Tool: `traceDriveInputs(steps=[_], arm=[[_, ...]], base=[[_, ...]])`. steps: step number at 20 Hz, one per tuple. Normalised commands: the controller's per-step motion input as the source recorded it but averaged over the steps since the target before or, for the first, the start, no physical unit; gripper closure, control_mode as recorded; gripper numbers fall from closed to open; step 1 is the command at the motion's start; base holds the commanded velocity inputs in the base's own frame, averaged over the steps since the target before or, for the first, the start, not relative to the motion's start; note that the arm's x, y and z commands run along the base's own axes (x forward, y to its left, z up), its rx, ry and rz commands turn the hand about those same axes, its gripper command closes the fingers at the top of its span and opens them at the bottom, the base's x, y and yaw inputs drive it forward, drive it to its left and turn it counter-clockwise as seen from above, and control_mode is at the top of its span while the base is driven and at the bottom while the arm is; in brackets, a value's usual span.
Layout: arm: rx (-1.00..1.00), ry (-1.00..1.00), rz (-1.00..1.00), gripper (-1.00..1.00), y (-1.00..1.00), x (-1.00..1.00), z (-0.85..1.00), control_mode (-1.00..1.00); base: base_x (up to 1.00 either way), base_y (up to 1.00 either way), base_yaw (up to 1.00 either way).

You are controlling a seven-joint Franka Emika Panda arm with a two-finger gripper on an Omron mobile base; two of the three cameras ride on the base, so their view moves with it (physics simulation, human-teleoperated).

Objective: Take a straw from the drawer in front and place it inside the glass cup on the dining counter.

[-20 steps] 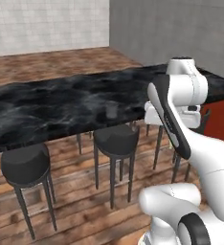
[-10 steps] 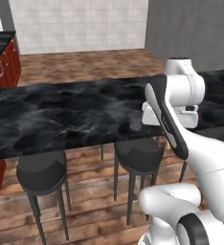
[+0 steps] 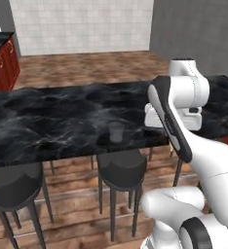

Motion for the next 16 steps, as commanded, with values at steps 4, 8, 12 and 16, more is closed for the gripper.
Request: traceDriveInputs(steps=[4, 8, 12, 16], arm=[[0.0, 0.0, 0.0, 1.0, 0.0, 0.0, 0.0, 1.0], [0.0, 0.0, 0.0, 1.0, 0.0, 0.0, 0.0, 1.0], [0.0, 0.0, 0.0, 1.0, 0.0, 0.0, 0.0, 1.0], [0.0, 0.0, 0.0, 1.0, 0.0, 0.27, 0.06, -1.0]], base=[[0.93, -0.19, 0.05], [1.0, 0.0, 0.0], [0.99, 0.0, 0.0], [0.4, 0.0, 0.0]])
